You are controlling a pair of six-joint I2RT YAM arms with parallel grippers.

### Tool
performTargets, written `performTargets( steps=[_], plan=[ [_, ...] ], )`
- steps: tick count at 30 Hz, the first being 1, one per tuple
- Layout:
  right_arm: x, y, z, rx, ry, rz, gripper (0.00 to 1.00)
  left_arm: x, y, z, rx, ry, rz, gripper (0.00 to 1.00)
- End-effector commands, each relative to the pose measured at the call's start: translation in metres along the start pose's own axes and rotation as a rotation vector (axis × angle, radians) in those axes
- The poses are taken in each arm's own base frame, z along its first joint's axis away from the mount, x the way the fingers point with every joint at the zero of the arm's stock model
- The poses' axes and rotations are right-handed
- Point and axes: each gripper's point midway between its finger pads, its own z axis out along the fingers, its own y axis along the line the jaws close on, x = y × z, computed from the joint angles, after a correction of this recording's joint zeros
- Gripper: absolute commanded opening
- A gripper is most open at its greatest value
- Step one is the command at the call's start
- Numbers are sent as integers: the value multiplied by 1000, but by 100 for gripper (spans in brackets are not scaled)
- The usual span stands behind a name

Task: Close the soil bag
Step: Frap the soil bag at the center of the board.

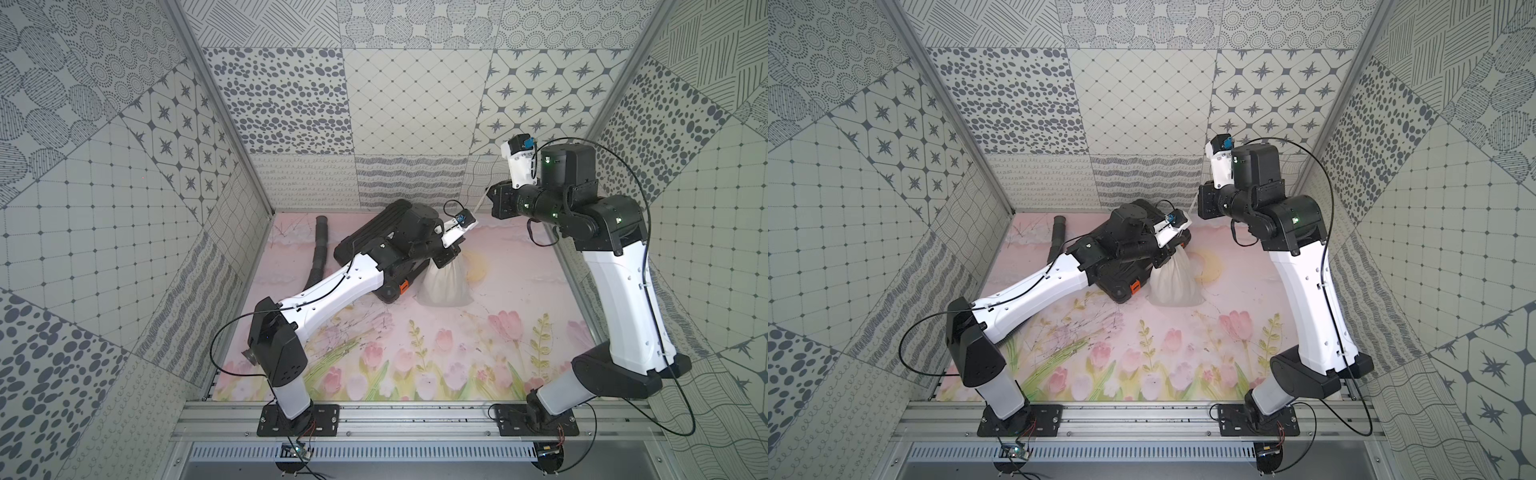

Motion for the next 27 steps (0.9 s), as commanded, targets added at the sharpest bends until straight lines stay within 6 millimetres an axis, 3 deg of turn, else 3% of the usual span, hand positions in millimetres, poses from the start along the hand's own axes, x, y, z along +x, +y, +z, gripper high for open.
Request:
performTargets(
  steps=[1,9,13,19,24,27],
  plan=[
    [-122,-7,-87,33,-538,36,0,140,-43,-26,125,541,-30,8],
    [-131,-12,-93,69,-570,34,0,151,-47,-31,139,574,-10,6],
    [-128,-14,-87,74,-554,39,0,153,-46,-31,132,581,-1,14],
    [-118,-18,-74,93,-516,45,0,177,-56,-36,165,639,8,8],
    [-126,-20,-78,102,-543,41,0,191,-62,-44,179,668,20,15],
    [-128,-19,-79,95,-547,42,0,194,-62,-46,179,676,35,13]
  ],
)
